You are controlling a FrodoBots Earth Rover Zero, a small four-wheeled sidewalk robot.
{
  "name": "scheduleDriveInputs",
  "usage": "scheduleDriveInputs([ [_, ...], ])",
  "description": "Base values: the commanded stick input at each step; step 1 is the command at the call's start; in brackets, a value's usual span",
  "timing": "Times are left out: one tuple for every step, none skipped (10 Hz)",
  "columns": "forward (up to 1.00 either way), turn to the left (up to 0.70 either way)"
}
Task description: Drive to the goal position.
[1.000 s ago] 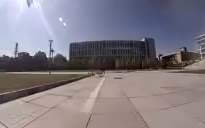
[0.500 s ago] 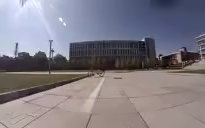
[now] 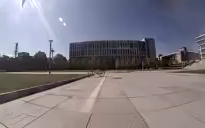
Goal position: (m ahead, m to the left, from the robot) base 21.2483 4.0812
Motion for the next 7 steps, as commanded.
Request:
scheduleDriveInputs([
  [0.06,0.00],
  [0.06,0.00],
  [0.06,0.00],
  [0.06,0.00],
  [0.06,0.00],
  [0.06,0.00],
  [0.06,0.00],
])
